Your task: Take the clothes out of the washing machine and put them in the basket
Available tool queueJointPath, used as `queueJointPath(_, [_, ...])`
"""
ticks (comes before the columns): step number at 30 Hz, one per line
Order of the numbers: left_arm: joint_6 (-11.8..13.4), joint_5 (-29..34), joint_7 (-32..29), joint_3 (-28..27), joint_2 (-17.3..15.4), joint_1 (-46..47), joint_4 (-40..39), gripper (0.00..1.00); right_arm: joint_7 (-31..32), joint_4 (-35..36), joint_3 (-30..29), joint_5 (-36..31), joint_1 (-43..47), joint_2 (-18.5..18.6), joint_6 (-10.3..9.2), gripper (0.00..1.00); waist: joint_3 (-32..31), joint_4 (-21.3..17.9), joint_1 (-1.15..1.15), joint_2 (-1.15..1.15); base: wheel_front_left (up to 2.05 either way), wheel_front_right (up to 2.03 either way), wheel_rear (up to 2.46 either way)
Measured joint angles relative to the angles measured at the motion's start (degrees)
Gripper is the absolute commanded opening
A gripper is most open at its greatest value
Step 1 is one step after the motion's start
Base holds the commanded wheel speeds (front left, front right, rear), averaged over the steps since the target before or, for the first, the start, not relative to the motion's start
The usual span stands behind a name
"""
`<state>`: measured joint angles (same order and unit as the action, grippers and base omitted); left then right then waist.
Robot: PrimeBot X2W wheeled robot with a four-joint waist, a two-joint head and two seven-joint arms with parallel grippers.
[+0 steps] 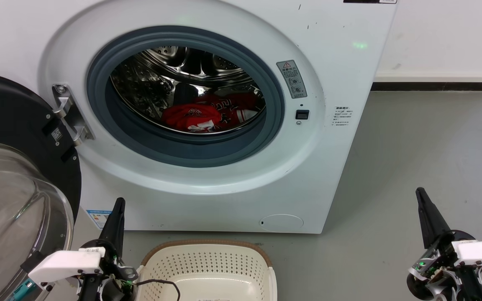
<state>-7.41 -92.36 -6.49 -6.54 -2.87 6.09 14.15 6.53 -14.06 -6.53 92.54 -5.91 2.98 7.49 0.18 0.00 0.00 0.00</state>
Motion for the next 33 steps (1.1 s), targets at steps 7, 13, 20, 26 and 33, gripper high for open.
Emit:
queueJointPath(7, [0.00, 0.00, 0.00, 0.00, 0.00, 0.00, 0.00, 0.00, 0.00, 0.00, 0.01, 0.00, 0.00, 0.00, 0.00, 0.00, 0.00, 0.00, 0.00, 0.00, 0.00, 0.00, 0.00])
queueJointPath(13, [0.00, -0.01, 0.00, 0.00, 0.00, 0.00, 0.00, 0.00, 0.00, 0.00, 0.01, 0.00, 0.00, 0.00, 0.00, 0.00, 0.00, 0.00, 0.00, 0.00, 0.00, 0.00, 0.00])
queueJointPath(20, [0.00, 0.00, 0.00, 0.00, 0.00, 0.00, 0.00, 0.00, 0.00, 0.00, 0.00, 0.00, 0.00, 0.00, 0.00, 0.00, 0.00, 0.00, 0.00, 0.00, 0.00, 0.00, 0.00])
queueJointPath(26, [0.02, 0.00, 0.03, 0.04, 0.02, -0.12, 0.26, 1.00, 0.00, -0.22, 0.02, 0.01, 0.14, -0.01, 0.01, 1.00, 0.00, 0.00, 0.00, 0.00, 0.00, 0.00, 0.00])
queueJointPath(33, [0.09, 0.45, 1.67, 2.07, 0.14, -1.20, 1.01, 1.00, -1.56, -0.14, 0.69, -0.11, 1.44, -0.08, 0.00, 1.00, 0.04, -0.08, 0.00, 0.00, 0.00, 0.00, 0.00])
